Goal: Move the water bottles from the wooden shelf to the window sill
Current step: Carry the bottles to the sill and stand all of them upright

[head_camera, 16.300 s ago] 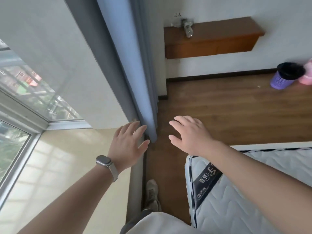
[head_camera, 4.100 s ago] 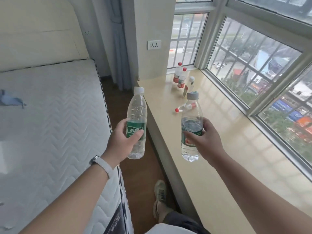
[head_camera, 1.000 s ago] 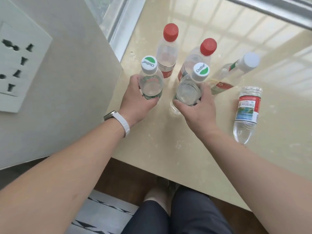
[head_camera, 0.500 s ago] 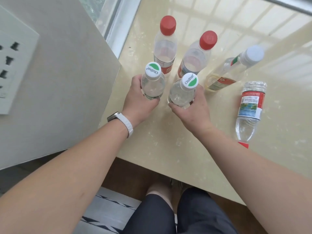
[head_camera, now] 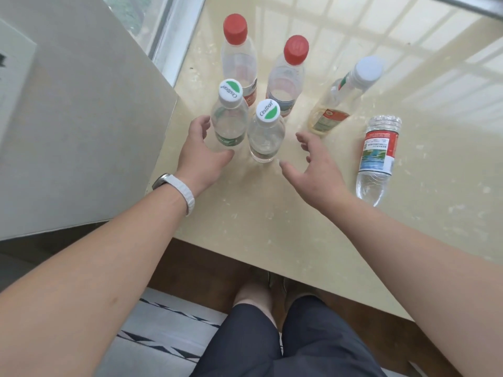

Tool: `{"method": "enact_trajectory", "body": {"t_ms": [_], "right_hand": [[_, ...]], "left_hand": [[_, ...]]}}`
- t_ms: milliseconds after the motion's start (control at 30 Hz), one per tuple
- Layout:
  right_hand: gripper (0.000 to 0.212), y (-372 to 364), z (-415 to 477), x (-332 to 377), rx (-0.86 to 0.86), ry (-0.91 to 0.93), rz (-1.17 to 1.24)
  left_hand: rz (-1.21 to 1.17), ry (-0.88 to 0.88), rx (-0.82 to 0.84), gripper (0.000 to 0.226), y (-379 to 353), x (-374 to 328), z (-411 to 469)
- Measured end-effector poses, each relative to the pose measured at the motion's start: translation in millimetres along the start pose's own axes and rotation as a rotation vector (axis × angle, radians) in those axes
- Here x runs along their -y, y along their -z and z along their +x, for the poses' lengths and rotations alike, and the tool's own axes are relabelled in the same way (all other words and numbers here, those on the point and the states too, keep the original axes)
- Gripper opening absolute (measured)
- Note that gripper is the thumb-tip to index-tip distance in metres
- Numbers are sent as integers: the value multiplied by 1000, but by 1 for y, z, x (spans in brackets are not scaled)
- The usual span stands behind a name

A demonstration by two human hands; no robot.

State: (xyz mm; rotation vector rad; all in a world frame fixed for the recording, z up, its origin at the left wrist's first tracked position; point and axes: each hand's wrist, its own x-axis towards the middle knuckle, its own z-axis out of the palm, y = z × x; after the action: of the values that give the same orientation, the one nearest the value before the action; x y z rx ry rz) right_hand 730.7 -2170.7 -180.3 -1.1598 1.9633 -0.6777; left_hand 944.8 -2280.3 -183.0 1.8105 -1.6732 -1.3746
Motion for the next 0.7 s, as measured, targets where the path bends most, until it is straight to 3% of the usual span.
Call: {"method": "enact_trajectory", "body": {"t_ms": [167,433,600,700], "right_hand": [[52,40,-21,-14,7,77,-164],[48,77,-44,-38,37,81,-294],[47,75,-48,-33,25,101,-292],[50,80,-57,-35,36,103,-366]], "left_hand": [[10,18,-28,81,0,4,-22],[-53,111,-121,95,-6,-9,-41],[-84,158,-174,91,-14,-19,-49],[4,208,-107,81,-30,-15,-75]]}}
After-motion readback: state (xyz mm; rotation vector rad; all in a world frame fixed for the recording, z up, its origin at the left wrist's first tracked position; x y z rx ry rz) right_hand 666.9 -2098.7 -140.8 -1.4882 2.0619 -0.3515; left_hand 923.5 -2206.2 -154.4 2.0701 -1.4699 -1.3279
